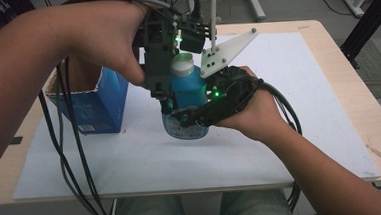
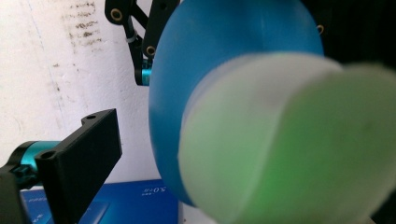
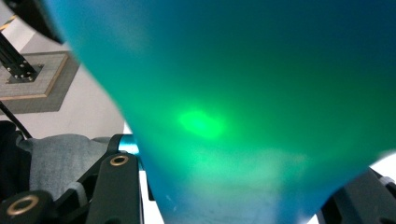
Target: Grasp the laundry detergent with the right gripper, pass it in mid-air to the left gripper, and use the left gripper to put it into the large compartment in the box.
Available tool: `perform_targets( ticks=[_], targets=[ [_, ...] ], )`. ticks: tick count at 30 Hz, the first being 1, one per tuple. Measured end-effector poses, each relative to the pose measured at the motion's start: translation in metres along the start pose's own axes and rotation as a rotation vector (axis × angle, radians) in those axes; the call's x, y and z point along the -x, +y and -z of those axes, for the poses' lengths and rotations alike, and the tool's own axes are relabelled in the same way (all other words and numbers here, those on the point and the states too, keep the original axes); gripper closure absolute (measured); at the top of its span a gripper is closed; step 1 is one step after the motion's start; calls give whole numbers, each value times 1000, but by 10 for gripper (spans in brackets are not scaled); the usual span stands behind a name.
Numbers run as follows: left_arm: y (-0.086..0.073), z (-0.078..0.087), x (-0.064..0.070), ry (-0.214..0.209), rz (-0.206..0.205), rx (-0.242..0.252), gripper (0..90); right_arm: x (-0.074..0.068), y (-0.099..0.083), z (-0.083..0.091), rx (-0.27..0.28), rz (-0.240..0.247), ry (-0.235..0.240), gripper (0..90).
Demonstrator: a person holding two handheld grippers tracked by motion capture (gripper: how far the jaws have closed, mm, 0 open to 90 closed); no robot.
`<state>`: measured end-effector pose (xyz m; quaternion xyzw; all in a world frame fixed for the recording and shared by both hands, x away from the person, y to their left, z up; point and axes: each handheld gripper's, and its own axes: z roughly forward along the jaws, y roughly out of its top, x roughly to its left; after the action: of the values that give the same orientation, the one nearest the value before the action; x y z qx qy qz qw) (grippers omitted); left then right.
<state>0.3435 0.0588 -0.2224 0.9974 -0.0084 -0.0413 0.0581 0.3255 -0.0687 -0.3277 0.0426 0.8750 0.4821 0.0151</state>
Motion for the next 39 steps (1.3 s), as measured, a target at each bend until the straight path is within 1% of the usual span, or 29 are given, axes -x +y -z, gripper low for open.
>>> perform_targets(
  ticks=[5, 6, 9, 11, 13, 15, 16, 20, 21, 22, 23, 24, 26, 27, 28, 32, 33, 34, 36, 39],
  targets=[
    [2, -1, -1, 1, 12, -1, 17, 1, 1, -2, -2, -4, 1, 464],
    [3, -2, -2, 1, 10, -6, 17, 1, 1, -2, 3, 3, 2, 464],
    [4, -3, -3, 1, 11, -12, 23, 1, 1, -3, 5, 0, 3, 464],
    [4, -3, -4, 4, 4, -17, 25, 1, 1, -3, 3, 4, 3, 464],
    [5, -4, -4, -4, 7, -13, 90, 1, 1, -3, 2, 3, 3, 464],
    [6, -4, -3, -3, 3, -13, 90, 1, 1, -3, 2, 3, 3, 464],
    [6, -5, -3, -4, 14, -5, 90, 1, 1, -3, 3, 1, 2, 464],
    [8, -6, -2, -5, 6, -9, 90, 0, 1, -3, 1, -9, -5, 464],
    [8, -5, -3, -3, 1, -15, 90, 0, 1, -3, 2, -8, 1, 464],
    [8, -6, -2, 0, 6, -10, 94, 0, 1, -3, 1, -12, 3, 464],
    [8, -5, -3, 0, -3, -18, 117, 0, 1, -3, 2, -6, 3, 464],
    [8, -5, -3, 1, 1, -15, 127, 0, 1, -3, 0, -11, 0, 464],
    [8, -4, -3, 3, 1, -15, 127, 0, 1, -3, 3, -12, 1, 464],
    [8, -4, -3, 4, 0, -16, 128, 1, 1, -3, 6, -4, 3, 464],
    [8, -4, -3, 2, -1, -15, 136, 0, 1, -3, 6, -10, -1, 464],
    [7, -4, -3, 5, 5, -10, 150, 1, 1, -3, 7, -11, -4, 464],
    [7, -4, -3, 3, 3, -11, 169, 1, 1, -3, 5, -8, -9, 464],
    [7, -4, -3, 2, 3, -10, 190, 1, 1, -3, 7, -9, -4, 465],
    [8, -4, -3, 4, 0, -10, 190, 1, 1, -4, 10, -3, 0, 464],
    [8, -4, -3, 5, -5, -16, 191, 1, 1, -4, 8, -7, -3, 464]
  ],
)
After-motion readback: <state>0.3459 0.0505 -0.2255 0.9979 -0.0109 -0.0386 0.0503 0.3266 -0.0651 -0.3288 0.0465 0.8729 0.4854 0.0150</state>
